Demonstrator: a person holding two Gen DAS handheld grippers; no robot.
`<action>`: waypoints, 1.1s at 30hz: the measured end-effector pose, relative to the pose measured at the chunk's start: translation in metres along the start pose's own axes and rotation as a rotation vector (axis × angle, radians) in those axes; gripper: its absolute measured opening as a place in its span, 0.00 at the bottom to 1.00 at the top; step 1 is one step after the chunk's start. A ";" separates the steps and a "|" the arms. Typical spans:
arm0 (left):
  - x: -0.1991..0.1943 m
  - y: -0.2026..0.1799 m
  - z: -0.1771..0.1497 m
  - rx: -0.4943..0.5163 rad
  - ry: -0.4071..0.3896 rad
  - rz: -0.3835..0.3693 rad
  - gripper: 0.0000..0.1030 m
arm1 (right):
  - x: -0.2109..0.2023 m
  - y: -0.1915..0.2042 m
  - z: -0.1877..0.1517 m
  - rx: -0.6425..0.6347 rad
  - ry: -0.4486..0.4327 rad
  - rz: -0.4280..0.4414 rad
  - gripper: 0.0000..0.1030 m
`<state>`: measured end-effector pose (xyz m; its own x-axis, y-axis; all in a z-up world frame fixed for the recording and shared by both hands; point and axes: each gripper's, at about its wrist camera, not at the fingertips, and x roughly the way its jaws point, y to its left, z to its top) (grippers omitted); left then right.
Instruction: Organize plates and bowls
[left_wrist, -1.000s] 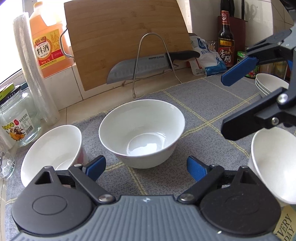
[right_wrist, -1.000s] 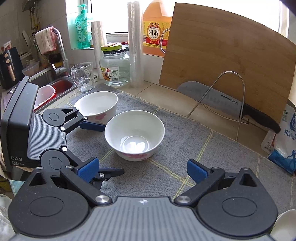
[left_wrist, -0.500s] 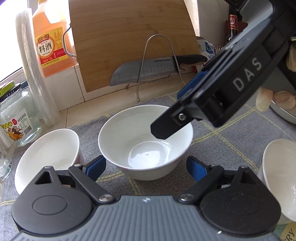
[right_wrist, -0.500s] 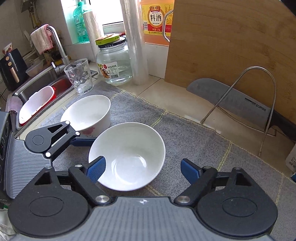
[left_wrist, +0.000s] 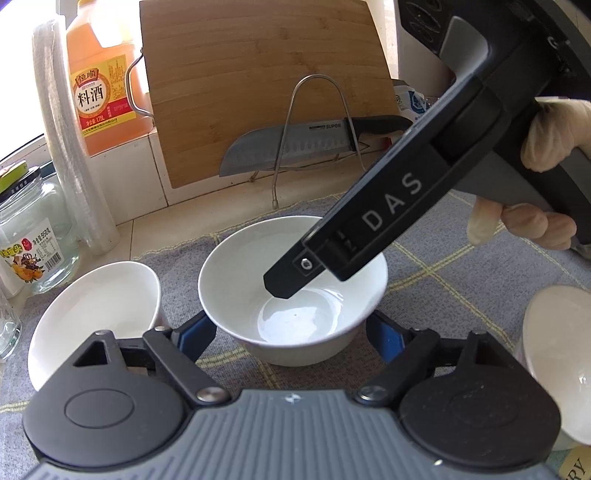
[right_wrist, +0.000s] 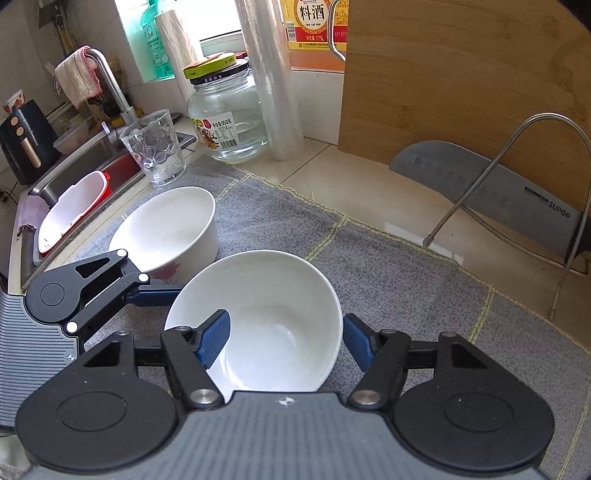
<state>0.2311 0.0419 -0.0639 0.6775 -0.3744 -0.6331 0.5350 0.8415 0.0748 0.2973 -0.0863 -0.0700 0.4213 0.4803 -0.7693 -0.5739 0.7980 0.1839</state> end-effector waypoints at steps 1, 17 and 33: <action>0.000 0.000 0.000 0.000 0.000 -0.001 0.85 | 0.000 0.000 0.000 0.000 -0.002 0.000 0.67; -0.007 0.000 0.010 0.027 0.021 -0.028 0.85 | -0.008 0.004 -0.003 0.035 -0.003 -0.004 0.66; -0.059 -0.021 0.024 0.083 0.014 -0.123 0.85 | -0.071 0.031 -0.026 0.094 -0.042 -0.044 0.66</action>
<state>0.1921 0.0374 -0.0095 0.5976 -0.4664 -0.6522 0.6536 0.7545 0.0594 0.2312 -0.1051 -0.0256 0.4750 0.4570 -0.7520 -0.4867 0.8484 0.2082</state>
